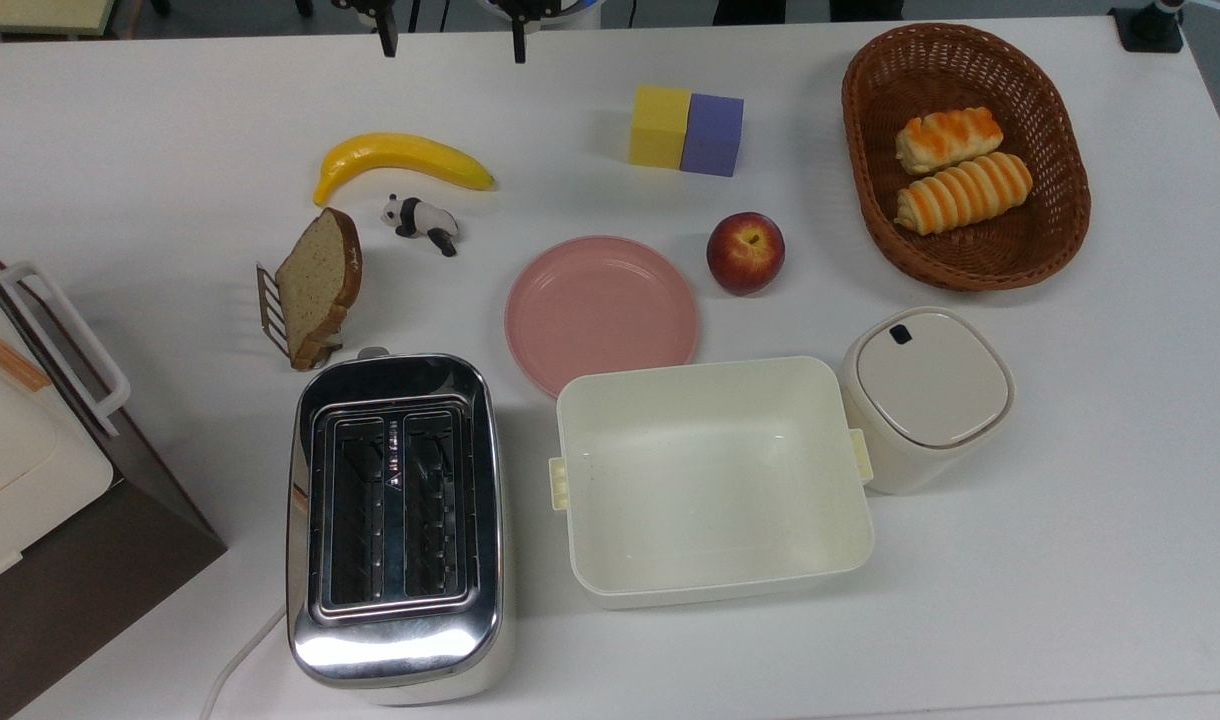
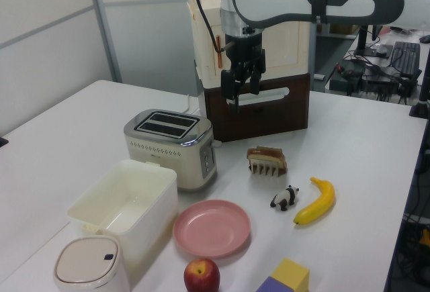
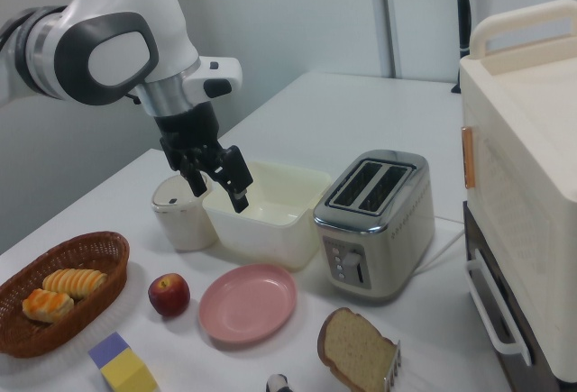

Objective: Put the bread in the toaster

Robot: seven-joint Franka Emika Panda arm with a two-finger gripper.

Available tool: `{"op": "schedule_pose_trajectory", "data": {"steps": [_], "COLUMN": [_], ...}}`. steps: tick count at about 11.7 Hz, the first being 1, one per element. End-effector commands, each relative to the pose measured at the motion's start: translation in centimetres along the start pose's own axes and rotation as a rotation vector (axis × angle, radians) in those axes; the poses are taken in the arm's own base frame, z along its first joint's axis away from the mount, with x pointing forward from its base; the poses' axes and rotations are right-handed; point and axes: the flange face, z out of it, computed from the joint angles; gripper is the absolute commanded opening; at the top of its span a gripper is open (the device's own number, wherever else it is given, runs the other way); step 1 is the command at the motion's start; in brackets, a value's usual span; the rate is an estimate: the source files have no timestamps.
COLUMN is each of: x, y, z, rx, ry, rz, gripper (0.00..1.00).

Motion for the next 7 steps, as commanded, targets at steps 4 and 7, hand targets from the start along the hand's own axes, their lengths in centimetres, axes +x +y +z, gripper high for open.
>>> {"op": "schedule_pose_trajectory", "data": {"steps": [4, 7], "x": [0.6, 1.2], "y": [5.0, 7.0], "z": [-0.3, 1.7], "rx": [-0.022, -0.030], "ry": [0.087, 0.057], "rz": [0.046, -0.027], "gripper": [1.00, 1.00]}}
